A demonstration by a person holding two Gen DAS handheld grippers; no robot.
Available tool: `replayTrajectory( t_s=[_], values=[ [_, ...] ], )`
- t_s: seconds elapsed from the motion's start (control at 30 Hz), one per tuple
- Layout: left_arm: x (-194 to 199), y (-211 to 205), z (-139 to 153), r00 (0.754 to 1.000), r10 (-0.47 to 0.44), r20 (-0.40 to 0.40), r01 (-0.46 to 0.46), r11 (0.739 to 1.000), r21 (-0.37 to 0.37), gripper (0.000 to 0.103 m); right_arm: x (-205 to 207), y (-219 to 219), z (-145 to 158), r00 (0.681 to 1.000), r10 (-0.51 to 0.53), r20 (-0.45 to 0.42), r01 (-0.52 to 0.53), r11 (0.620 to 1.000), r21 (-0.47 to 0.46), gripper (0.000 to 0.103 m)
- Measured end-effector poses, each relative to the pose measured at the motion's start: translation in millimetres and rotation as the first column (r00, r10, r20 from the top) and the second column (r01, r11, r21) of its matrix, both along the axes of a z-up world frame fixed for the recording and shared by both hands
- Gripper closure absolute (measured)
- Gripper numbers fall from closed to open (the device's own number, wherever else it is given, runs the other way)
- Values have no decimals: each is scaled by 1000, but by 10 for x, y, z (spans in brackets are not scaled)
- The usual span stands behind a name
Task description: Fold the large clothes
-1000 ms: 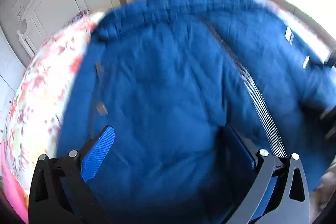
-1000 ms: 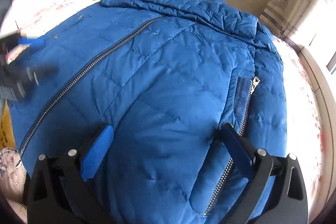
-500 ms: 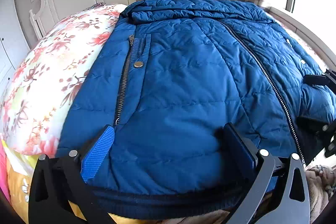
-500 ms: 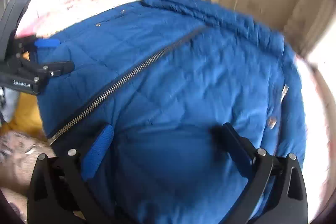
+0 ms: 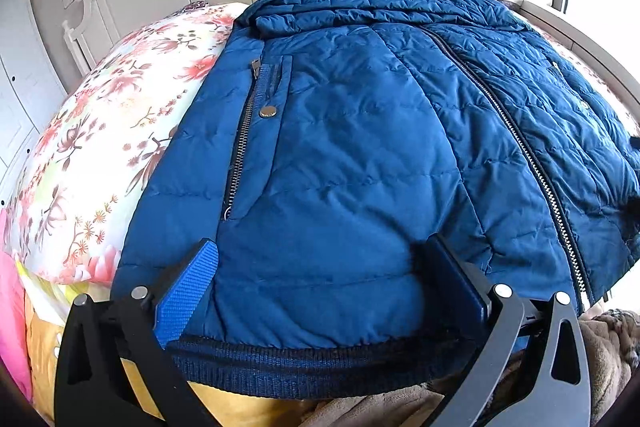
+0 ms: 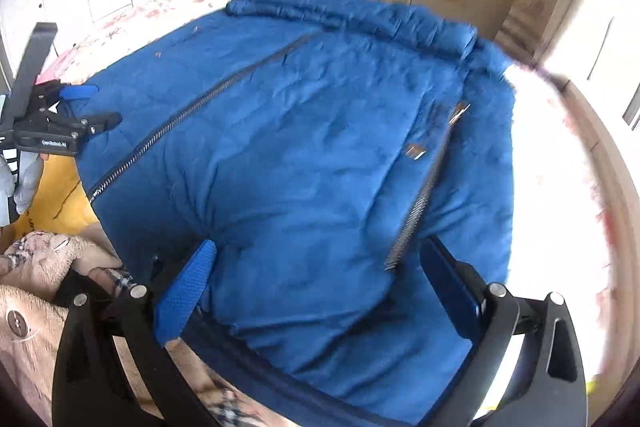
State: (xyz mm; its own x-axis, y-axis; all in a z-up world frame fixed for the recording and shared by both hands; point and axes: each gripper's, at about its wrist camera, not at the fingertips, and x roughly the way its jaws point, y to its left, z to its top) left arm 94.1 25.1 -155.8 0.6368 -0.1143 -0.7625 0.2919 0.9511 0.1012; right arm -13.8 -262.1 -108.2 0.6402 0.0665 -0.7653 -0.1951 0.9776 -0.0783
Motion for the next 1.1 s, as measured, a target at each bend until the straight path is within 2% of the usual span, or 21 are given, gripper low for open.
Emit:
replayTrajectory(
  t_s=[0.1,0.17,0.23,0.43,0.53,0.6,0.67,0.73,0.8,0.83,0.9,0.93,0.97,1.03,1.1],
  values=[
    [6,5,-5,1000,1,1,-1,1000,-7,4,-26,-160,78,998,-44,39,44,999,17,3],
    [11,7,-9,1000,0,0,0,1000,-12,4,81,-260,-185,996,-80,-48,80,997,-15,3],
    [16,15,-14,1000,-3,-1,3,1000,-18,4,39,-348,-269,996,-89,-21,90,994,67,2],
    [-19,28,89,1000,-11,-5,11,1000,-18,4,-10,-313,-139,995,-92,-39,93,995,23,3],
    [-41,248,247,1000,3,29,-1,997,-72,4,-217,-453,1,994,-105,10,105,994,43,3],
    [56,542,264,998,59,1,-58,988,-141,4,-364,-637,23,989,-149,16,147,986,83,3],
    [180,894,205,990,126,-60,-137,964,-230,5,-509,-826,-37,981,-194,1,192,970,147,3],
    [250,1163,121,982,148,-115,-177,933,-314,5,-615,-974,-128,974,-223,-23,223,950,218,7],
    [264,1278,71,980,145,-138,-186,913,-363,5,-701,-1064,-217,970,-238,-45,241,929,280,15],
    [249,1302,58,980,138,-141,-182,905,-385,7,-755,-1081,-224,970,-244,-23,239,923,301,19],
    [209,1260,67,985,109,-133,-154,902,-403,14,-804,-1073,-225,975,-221,-17,213,917,338,35],
    [181,1210,80,987,92,-128,-137,905,-404,18,-820,-1054,-225,979,-204,-20,198,914,353,38],
    [142,1175,88,988,87,-125,-130,910,-395,25,-842,-1026,-236,983,-184,-27,181,912,369,41],
    [78,1109,86,990,94,-109,-127,926,-355,28,-895,-968,-252,985,-170,-39,173,914,368,41],
    [53,1141,58,989,93,-116,-130,918,-374,31,-949,-957,-290,984,-169,-51,175,905,387,43]
  ],
)
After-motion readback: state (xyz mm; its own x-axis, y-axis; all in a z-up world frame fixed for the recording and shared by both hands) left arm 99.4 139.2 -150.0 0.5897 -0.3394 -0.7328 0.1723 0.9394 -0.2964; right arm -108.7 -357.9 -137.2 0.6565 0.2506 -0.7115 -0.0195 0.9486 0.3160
